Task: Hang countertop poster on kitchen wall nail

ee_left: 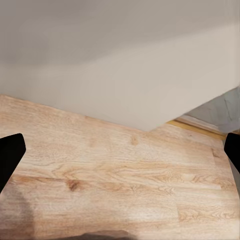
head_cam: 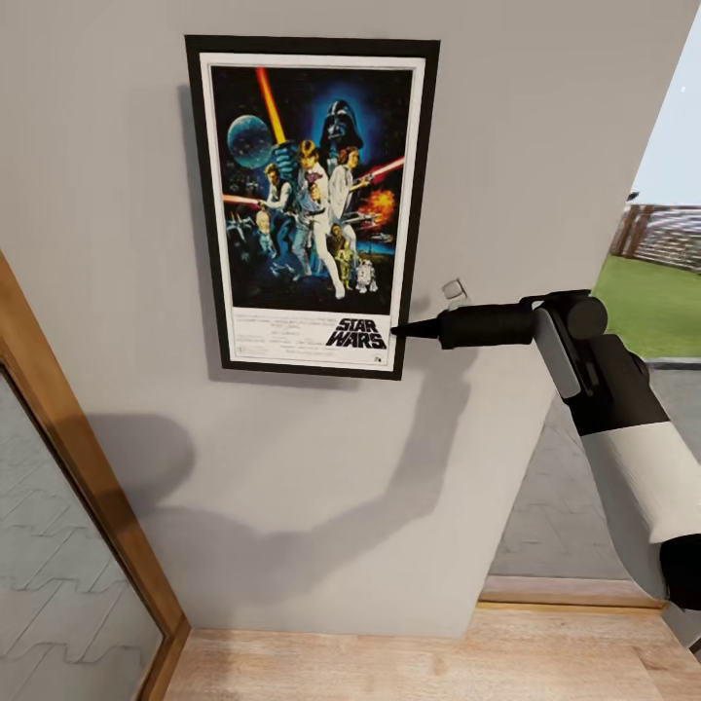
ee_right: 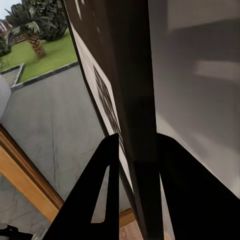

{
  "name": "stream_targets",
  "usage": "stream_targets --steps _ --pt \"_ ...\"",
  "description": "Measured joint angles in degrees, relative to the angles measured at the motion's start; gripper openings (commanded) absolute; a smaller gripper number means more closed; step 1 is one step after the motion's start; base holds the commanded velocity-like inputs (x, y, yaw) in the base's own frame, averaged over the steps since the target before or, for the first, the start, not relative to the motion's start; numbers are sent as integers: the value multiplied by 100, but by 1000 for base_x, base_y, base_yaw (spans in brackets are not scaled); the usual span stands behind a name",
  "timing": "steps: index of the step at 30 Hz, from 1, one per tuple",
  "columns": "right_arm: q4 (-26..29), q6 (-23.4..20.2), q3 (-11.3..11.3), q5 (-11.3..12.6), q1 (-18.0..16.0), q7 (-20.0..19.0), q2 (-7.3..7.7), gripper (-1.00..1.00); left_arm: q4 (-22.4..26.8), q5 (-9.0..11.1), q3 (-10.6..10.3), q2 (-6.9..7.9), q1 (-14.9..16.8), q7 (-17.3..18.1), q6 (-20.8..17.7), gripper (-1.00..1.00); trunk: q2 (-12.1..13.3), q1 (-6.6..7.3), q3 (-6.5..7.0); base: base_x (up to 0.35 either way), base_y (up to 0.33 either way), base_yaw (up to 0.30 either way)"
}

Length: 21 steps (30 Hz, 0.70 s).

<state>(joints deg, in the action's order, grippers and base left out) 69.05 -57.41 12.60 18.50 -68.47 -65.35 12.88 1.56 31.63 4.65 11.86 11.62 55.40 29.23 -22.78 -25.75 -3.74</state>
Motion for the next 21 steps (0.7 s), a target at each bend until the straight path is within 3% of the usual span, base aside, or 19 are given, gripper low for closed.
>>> stream_targets --steps 21 --pt "33 9 15 8 0 0 7 -100 0 0 0 23 -2 2 -1 100 0 0 0 0 0 0"
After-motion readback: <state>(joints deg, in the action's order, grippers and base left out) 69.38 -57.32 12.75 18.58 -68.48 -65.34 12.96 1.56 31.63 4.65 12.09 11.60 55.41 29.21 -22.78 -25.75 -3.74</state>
